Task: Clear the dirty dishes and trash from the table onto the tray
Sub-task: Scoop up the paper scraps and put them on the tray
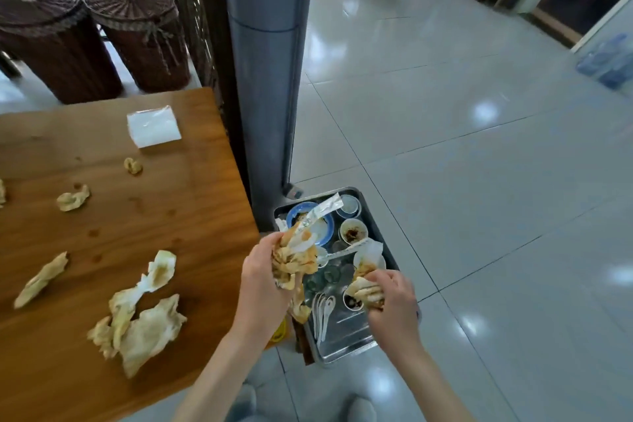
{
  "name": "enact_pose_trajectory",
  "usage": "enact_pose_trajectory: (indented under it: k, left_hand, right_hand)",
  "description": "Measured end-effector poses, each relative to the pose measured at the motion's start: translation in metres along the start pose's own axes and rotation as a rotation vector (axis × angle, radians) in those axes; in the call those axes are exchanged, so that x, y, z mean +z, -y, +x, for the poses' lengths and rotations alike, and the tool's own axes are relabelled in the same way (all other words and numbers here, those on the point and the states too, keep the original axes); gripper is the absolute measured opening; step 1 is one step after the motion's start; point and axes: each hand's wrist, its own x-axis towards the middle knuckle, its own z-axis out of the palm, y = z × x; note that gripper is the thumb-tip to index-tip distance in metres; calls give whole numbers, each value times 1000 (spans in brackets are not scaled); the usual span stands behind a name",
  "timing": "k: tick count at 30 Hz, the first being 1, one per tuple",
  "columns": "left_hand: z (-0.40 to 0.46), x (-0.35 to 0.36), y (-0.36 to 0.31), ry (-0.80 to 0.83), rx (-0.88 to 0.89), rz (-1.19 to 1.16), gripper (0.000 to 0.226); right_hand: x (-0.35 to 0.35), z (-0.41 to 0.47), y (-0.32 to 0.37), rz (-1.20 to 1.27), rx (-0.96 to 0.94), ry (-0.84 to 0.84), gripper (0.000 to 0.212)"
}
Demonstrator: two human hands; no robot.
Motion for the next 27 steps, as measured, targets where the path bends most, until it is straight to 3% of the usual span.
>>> enact_pose_trajectory:
  k: [6, 14, 27]
  left_hand:
    - [-25, 66, -3, 1, -80, -21, 52]
    - [-61, 163, 22, -158, -314, -85, 49]
    - [-76, 218, 73, -208, -437, -64, 53]
  right_hand:
    - [-12, 13, -55, 7, -43, 113, 37]
    - [-20, 28, -142, 22, -141, 215, 44]
    - [7, 25, -238, 33, -89, 281, 50]
